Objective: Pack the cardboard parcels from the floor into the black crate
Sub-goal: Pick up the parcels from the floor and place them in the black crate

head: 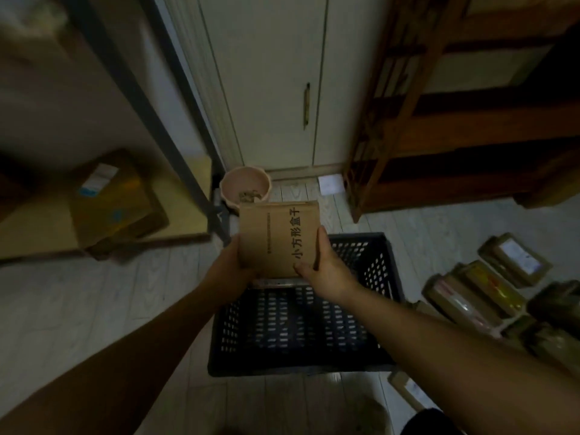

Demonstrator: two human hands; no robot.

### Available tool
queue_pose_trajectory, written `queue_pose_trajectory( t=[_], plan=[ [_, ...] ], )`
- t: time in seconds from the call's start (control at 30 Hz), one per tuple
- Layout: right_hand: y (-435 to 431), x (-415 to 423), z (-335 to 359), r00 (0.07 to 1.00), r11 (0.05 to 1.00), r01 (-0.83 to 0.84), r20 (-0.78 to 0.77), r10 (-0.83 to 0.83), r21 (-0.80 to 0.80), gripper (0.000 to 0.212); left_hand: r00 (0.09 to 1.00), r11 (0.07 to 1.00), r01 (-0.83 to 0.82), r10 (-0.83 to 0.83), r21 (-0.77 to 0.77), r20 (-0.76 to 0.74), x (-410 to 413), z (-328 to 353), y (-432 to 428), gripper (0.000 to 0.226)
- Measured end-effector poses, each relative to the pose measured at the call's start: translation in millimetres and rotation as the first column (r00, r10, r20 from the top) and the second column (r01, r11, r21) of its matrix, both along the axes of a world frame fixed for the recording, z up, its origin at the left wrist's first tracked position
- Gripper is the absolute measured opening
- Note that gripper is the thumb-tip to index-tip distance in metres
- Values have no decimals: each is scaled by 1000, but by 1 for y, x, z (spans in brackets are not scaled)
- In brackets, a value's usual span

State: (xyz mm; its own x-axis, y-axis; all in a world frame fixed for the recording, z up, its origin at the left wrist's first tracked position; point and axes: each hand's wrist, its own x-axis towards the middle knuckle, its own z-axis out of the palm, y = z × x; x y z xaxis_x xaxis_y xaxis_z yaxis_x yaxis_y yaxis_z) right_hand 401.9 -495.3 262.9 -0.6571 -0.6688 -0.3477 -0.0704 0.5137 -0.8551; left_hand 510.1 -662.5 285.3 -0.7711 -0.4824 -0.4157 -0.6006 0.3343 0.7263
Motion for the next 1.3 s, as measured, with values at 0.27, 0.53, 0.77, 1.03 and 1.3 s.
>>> queue_pose_trajectory(
  t=[0.27, 0.53, 0.77, 1.03, 1.3],
  plan=[
    [-13, 2, -209, 998, 996, -59, -32, 61, 59, 96, 962, 964, 174, -122, -201, 244, 4, -209, -20, 85],
    [-30, -6, -302, 987, 989, -132, -80, 138, 72, 95, 910, 899, 299, -167, -321, 380, -12, -298, -38, 89],
    [-32, -2, -314, 983, 969, -178, -9, 182, 169, 97, 874, 886, 353, -197, -302, 445, -12, -309, -34, 88],
    [-37, 4, -351, 987, 972, -151, 81, 139, 178, 98, 787, 820, 502, -302, -274, 537, -12, -345, -27, 84],
    [-35, 7, -369, 943, 893, -316, 6, 332, 319, 102, 715, 721, 611, -325, -327, 619, -3, -363, -24, 76]
  ],
)
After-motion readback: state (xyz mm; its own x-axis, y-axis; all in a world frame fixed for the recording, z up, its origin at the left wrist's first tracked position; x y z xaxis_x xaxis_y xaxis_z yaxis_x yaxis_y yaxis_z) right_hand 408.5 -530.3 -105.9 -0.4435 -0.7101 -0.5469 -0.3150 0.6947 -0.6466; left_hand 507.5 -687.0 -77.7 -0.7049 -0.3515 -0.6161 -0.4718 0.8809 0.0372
